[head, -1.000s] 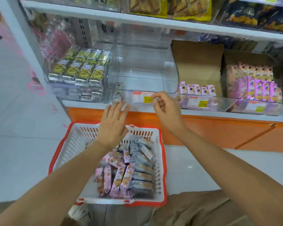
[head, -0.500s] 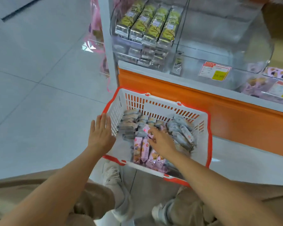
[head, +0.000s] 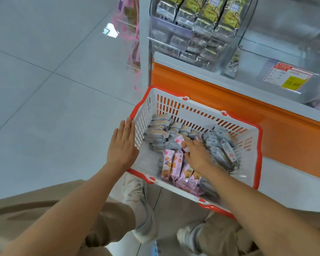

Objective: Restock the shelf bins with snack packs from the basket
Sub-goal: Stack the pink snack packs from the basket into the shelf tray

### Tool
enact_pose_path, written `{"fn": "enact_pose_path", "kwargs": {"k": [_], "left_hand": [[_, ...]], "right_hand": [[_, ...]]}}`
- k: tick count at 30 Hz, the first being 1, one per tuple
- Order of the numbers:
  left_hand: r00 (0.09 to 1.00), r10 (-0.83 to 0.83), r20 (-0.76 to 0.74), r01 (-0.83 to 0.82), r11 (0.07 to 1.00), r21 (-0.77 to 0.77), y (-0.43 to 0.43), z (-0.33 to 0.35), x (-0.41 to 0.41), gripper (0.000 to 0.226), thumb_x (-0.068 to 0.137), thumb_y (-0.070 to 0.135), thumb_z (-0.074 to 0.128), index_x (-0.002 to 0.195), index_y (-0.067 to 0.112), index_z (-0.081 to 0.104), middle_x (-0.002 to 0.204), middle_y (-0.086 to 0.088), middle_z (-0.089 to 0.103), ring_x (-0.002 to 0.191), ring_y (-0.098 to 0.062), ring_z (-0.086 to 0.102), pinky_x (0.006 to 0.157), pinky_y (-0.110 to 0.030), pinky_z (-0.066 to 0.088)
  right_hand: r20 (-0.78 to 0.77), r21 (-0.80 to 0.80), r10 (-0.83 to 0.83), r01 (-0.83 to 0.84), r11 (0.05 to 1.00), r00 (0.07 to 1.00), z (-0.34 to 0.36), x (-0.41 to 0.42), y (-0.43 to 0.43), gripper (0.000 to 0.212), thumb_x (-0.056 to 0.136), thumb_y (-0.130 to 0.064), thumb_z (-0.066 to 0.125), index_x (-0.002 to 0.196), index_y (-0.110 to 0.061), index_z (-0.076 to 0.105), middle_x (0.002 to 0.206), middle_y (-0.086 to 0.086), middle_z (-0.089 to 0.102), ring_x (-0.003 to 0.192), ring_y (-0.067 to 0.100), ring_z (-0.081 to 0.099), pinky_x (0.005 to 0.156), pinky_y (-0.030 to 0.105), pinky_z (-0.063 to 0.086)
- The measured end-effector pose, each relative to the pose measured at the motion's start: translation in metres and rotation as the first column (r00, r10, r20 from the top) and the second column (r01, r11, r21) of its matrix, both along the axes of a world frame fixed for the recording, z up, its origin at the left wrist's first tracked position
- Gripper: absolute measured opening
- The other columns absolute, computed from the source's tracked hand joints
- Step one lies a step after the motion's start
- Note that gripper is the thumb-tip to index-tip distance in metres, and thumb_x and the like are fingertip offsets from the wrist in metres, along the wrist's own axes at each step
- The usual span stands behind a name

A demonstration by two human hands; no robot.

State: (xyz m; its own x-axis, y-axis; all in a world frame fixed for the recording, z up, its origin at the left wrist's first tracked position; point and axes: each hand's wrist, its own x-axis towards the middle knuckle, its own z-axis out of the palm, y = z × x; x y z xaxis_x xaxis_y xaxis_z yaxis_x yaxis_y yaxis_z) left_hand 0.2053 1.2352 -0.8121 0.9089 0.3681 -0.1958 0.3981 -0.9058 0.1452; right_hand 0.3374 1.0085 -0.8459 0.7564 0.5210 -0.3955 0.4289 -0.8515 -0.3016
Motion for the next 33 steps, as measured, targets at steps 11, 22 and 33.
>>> {"fn": "enact_pose_path", "kwargs": {"k": [11, 22, 33], "left_hand": [[1.0, -0.003, -0.019, 0.004, 0.999, 0.039, -0.001, -0.001, 0.002, 0.076, 0.101, 0.024, 0.037, 0.153, 0.007, -0.015, 0.162, -0.013, -0.017, 0.15, -0.03, -0.013, 0.123, -0.043, 0.001], [0.997, -0.055, -0.055, 0.062, 0.99, 0.123, -0.034, 0.044, 0.037, 0.07, 0.099, 0.029, 0.039, 0.156, 0.012, 0.003, 0.163, -0.014, -0.01, 0.15, -0.031, -0.013, 0.12, -0.044, -0.005], [0.739, -0.548, 0.391, 0.543, 0.829, 0.135, -0.134, 0.145, 0.124, 0.064, 0.078, 0.007, 0.068, 0.139, 0.007, 0.049, 0.144, -0.021, 0.046, 0.13, -0.04, 0.044, 0.103, -0.053, 0.038]], "right_hand": [[0.067, 0.086, -0.072, 0.066, 0.994, 0.995, 0.002, 0.018, 0.001, 0.033, 0.092, -0.01, 0.061, 0.12, -0.019, 0.047, 0.118, 0.004, 0.06, 0.085, 0.024, 0.063, 0.061, 0.034, 0.048], [0.022, 0.547, -0.175, 0.135, 0.827, 0.984, 0.089, 0.043, -0.034, 0.033, 0.093, -0.023, 0.064, 0.123, -0.022, 0.05, 0.119, 0.006, 0.063, 0.096, 0.016, 0.063, 0.08, 0.035, 0.055], [0.112, 0.756, -0.32, 0.129, 0.642, 0.941, 0.211, 0.067, -0.142, 0.03, 0.088, -0.013, 0.069, 0.114, -0.02, 0.058, 0.098, -0.004, 0.062, 0.086, -0.008, 0.055, 0.07, 0.009, 0.043]]}}
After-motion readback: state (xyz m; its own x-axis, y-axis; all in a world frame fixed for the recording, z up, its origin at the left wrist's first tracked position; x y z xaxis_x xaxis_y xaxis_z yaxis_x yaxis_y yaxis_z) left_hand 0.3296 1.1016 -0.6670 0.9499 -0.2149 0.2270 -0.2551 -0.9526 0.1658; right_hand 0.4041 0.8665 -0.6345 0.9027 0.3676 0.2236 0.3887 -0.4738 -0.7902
